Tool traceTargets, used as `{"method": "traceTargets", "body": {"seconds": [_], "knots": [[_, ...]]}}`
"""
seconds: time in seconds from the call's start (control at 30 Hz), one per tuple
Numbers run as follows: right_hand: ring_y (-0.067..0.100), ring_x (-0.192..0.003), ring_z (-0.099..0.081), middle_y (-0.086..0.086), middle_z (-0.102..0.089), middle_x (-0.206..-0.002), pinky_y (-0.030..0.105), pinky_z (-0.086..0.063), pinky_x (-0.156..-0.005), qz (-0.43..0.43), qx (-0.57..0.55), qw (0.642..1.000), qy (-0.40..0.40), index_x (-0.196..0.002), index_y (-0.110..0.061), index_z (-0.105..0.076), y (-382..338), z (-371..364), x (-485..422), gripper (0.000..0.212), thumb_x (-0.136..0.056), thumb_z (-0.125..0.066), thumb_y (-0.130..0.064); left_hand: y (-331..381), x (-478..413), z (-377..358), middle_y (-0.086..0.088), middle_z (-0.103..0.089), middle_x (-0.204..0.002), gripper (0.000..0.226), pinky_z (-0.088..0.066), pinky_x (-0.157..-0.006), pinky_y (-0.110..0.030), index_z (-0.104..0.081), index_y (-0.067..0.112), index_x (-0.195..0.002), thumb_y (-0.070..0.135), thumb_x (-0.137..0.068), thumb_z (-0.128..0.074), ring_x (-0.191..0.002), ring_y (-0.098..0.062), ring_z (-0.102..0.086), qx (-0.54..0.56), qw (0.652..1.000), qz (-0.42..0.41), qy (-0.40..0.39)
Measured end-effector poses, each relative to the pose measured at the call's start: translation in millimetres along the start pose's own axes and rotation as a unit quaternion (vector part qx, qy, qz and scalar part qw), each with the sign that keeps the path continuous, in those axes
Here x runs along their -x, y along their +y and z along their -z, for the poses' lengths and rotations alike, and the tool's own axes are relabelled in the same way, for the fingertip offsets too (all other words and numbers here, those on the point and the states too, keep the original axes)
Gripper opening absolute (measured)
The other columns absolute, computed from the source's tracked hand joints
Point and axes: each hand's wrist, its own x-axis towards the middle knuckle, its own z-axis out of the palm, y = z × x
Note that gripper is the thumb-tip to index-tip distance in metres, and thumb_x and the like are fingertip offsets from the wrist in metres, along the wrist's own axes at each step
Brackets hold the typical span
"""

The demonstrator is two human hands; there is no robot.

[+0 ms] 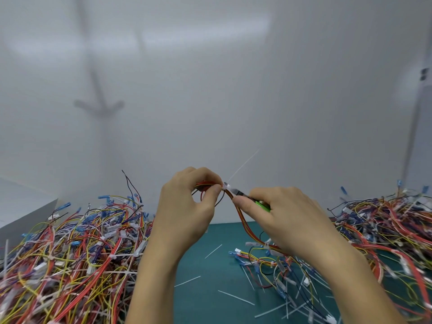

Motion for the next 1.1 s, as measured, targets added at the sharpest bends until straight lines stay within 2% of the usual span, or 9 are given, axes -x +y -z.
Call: {"method": "traceTargets", "body": {"seconds": [0.17,0.53,1.1], "knots": [[0.015,-0.067,-0.052,0.0,-0.051,-0.062,0.031,-0.032,-0.052,0.0,0.003,1.0,-0.003,-0.072,-0.02,-0.05,0.9,-0.5,-0.2,0.066,-0.081,-0.019,-0.078,-0.6,-0.1,-0.1,0.011,-0.066,-0.08,0.02,-0.038,-0.072,-0.005,-0.069,0.028,-0.077,0.01,-0.087,-0.068,-0.084,-0.004,-0.06,-0.009,1.0,-0.006,-0.001],[0.017,-0.066,-0.052,0.001,-0.05,-0.06,0.032,-0.028,-0.051,0.002,0.002,1.0,-0.006,-0.072,-0.021,-0.05,4.3,-2.5,-1.0,0.066,-0.081,-0.02,-0.079,-1.3,-0.3,-0.4,0.012,-0.065,-0.077,0.025,-0.038,-0.073,-0.006,-0.068,0.031,-0.075,0.009,-0.086,-0.068,-0.084,-0.005,-0.061,-0.006,1.0,-0.007,-0.004],[0.013,-0.065,-0.048,0.001,-0.049,-0.06,0.032,-0.031,-0.052,-0.009,-0.018,0.999,-0.024,-0.068,-0.023,-0.049,-1.7,0.0,0.3,0.063,-0.08,-0.022,-0.079,-2.8,0.1,1.3,0.013,-0.065,-0.078,0.023,-0.039,-0.073,-0.007,-0.068,0.03,-0.076,0.009,-0.086,-0.069,-0.084,-0.005,-0.061,-0.022,1.0,-0.007,0.0]]}}
